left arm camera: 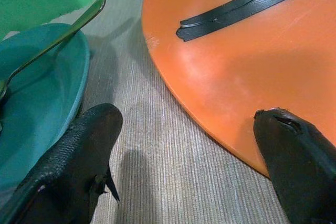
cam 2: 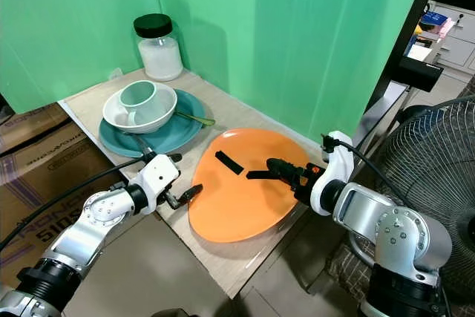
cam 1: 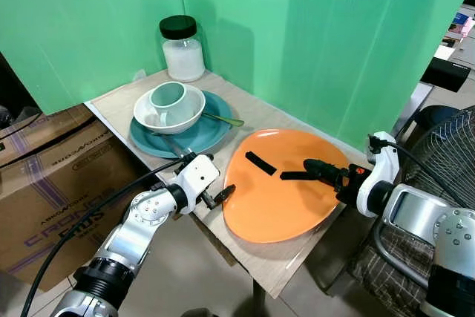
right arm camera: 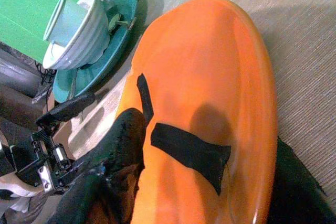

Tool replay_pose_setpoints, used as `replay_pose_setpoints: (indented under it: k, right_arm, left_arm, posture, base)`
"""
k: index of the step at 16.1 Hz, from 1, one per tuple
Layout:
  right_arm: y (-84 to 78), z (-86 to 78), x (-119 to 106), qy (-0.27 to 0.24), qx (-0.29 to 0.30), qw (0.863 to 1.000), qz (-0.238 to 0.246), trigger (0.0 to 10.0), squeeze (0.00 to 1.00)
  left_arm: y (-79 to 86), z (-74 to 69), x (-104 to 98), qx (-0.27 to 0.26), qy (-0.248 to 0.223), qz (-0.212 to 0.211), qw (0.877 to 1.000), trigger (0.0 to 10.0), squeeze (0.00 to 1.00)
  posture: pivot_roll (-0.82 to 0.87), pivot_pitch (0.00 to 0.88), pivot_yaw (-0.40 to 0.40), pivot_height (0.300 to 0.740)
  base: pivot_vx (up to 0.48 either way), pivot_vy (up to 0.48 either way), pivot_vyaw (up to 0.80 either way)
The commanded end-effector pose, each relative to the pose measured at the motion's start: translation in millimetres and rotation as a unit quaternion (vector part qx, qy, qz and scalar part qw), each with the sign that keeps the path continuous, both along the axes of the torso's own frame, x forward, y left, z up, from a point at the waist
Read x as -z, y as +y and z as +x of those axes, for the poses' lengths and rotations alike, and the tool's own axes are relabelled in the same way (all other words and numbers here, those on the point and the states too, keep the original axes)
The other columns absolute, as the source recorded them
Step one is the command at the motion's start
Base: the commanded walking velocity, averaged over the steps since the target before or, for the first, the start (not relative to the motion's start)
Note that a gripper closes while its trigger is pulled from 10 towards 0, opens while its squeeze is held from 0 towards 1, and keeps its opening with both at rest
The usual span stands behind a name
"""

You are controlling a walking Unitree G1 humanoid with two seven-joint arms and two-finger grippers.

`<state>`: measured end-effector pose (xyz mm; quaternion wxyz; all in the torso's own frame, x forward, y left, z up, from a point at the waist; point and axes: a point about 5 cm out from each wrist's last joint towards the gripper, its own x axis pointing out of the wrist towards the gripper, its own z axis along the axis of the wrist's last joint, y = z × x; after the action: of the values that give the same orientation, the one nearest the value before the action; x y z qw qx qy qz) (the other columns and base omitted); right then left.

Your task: Setting the table

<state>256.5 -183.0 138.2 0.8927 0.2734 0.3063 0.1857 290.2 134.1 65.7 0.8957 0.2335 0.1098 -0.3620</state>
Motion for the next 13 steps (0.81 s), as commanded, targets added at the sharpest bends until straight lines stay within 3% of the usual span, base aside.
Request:
replay_pose_setpoints:
  k: [1, 13]
  right_arm:
    - [1.5, 0.9, -6.3, -0.008, -0.003, 1.000, 0.006, 0.0, 0.00]
    - [-0.3, 2.7, -10.0, -0.012, 0.011, 1.000, 0.014, 0.0, 0.00]
  left_arm:
    - [8.1, -9.5, 23.6, -0.009, 0.051, 0.042, 0.998, 10.0, 0.00]
    - [8.4, -1.2, 15.2, -0.019, 0.026, 0.039, 0.999, 10.0, 0.00]
  posture:
    - [0.08, 0.000, 0.058, 0.740]
    - [0.08, 0.000, 0.066, 0.740]
  base:
    - [0.000, 0.000, 0.00]
    - [0.000, 0.000, 0.00]
